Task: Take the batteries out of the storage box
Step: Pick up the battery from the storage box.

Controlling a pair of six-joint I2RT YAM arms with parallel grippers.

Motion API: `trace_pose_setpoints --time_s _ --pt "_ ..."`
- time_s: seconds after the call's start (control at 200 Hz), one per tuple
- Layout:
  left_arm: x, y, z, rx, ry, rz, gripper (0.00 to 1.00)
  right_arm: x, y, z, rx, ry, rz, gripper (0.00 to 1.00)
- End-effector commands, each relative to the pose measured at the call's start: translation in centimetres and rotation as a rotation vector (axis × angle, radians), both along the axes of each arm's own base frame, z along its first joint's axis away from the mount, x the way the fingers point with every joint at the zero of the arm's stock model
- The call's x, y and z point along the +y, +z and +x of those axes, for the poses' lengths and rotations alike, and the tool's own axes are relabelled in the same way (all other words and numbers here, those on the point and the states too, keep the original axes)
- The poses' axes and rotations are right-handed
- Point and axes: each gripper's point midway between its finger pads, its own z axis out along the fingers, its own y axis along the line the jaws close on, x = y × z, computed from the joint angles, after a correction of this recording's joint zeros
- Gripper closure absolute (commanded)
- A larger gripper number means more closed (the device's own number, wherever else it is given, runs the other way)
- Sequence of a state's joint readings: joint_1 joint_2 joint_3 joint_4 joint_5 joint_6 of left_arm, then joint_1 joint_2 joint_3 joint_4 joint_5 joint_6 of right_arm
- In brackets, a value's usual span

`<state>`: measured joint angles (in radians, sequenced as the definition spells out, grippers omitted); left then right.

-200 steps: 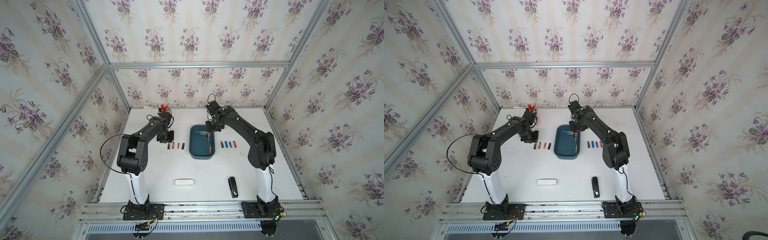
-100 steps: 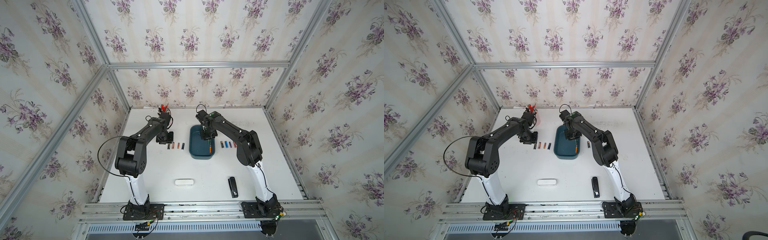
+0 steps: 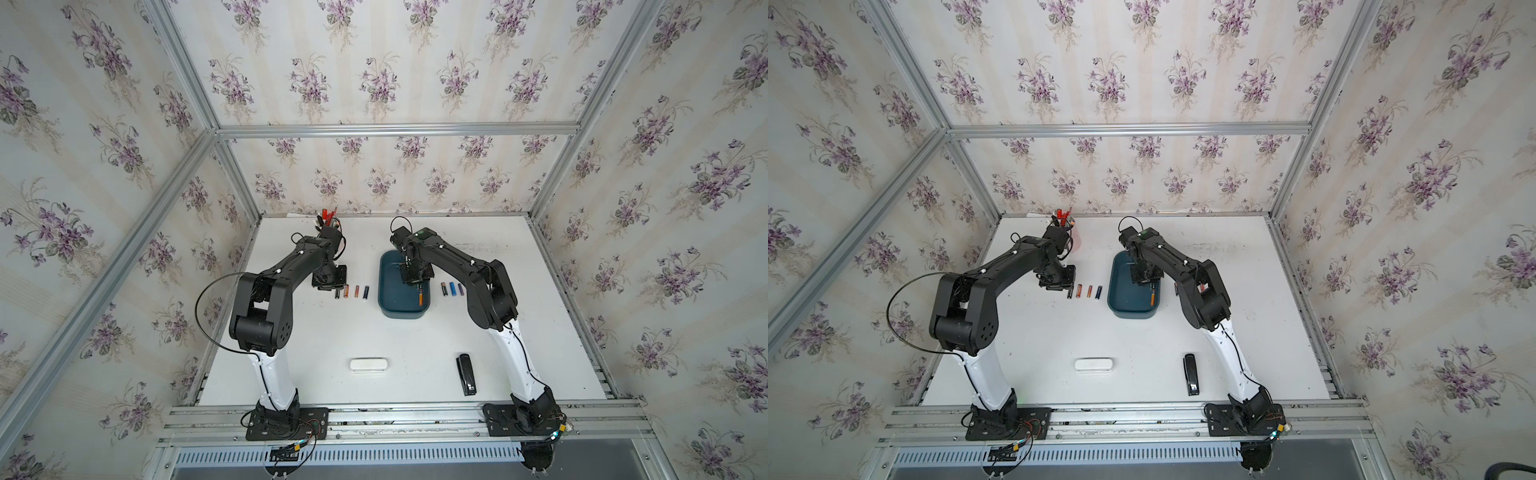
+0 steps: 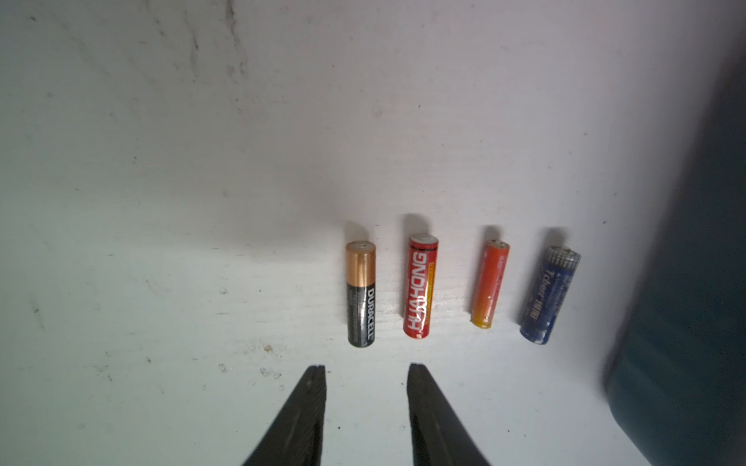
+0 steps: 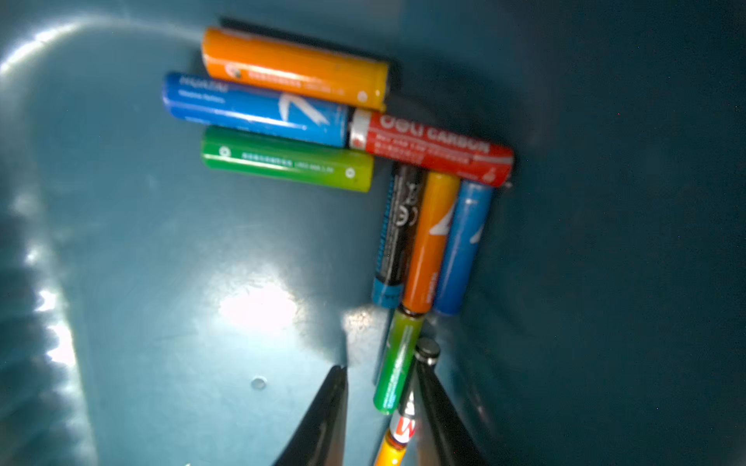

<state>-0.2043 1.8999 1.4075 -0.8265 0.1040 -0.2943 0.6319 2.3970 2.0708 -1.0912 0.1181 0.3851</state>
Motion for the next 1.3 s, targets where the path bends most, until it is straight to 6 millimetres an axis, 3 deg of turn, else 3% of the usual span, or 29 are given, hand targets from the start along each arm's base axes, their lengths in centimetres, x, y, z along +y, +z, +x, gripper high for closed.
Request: trace_pose_setpoints --time_s 0.0,0.764,1.294 --pt "0.0 0.2 -0.2 0.003 -0.016 0.001 0.61 0.2 -0.4 0.0 0.010 0.008 0.007 0.69" --pt "0.1 0.8 -0.1 -0.003 -0.015 0.006 0.61 1.8 -1.8 -0.4 0.055 0.058 0.089 0.85" --pt "0.1 1.2 -0.5 0.001 -0.010 0.007 0.61 2.8 2.2 0.3 -0.003 0.067 0.197 0.92"
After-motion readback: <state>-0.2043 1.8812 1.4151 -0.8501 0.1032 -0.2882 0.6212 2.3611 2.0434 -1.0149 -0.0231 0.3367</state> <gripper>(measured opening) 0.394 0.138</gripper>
